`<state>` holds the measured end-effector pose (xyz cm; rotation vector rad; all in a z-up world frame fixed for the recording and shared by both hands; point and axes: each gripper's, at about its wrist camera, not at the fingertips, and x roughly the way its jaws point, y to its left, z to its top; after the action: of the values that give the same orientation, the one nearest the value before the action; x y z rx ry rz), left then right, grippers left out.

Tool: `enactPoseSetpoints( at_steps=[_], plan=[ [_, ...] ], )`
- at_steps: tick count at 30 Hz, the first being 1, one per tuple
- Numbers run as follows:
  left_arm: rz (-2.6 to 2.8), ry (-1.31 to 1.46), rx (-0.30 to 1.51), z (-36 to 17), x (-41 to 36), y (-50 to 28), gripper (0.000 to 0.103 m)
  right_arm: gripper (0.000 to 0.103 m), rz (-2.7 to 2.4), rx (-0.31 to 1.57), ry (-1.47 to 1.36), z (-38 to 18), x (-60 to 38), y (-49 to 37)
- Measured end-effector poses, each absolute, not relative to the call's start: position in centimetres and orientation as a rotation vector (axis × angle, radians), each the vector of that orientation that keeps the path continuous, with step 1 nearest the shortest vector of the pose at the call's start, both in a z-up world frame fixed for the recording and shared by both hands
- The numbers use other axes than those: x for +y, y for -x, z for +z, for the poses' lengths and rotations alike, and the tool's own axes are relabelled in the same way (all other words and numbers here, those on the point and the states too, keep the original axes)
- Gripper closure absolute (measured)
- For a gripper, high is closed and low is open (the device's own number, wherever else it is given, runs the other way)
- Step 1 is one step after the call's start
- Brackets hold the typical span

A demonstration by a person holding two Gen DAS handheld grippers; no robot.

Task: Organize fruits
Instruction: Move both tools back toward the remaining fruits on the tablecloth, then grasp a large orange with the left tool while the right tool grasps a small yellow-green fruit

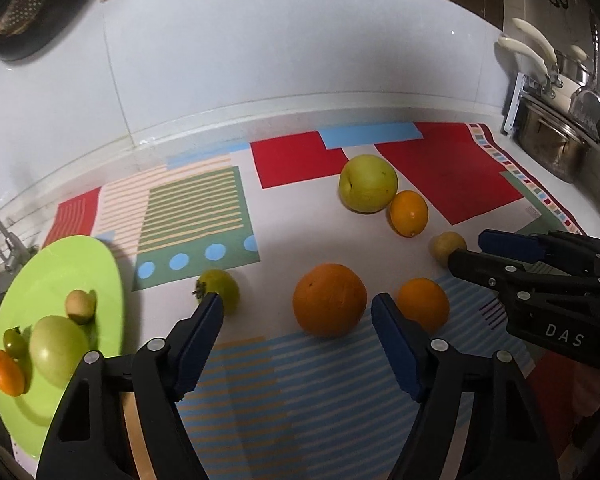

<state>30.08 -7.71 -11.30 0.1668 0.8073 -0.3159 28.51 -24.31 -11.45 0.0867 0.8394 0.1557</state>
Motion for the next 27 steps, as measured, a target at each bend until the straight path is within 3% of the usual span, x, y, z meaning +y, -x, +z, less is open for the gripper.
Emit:
enactPoseSetpoints(
  at_steps=[6, 14, 27],
  plan=[
    [-0.355, -0.132, 0.846, -12.0, -8.0, -31.2, 0.039, 0.064, 0.169, 0.868, -0.099, -12.1, -24.2, -29.7],
    [-0.411, -0.078, 0.899, -12.5, -8.4, -32.0, 0.063, 0.073, 0.183, 0.882, -0.109, -12.7, -24.0, -30.3],
    [-0.372, -0.090, 0.826, -9.3, -7.5, -29.6, 0.063, 0.073, 0.200, 0.819, -0.103, -10.1, -23.2, -28.2]
  ],
)
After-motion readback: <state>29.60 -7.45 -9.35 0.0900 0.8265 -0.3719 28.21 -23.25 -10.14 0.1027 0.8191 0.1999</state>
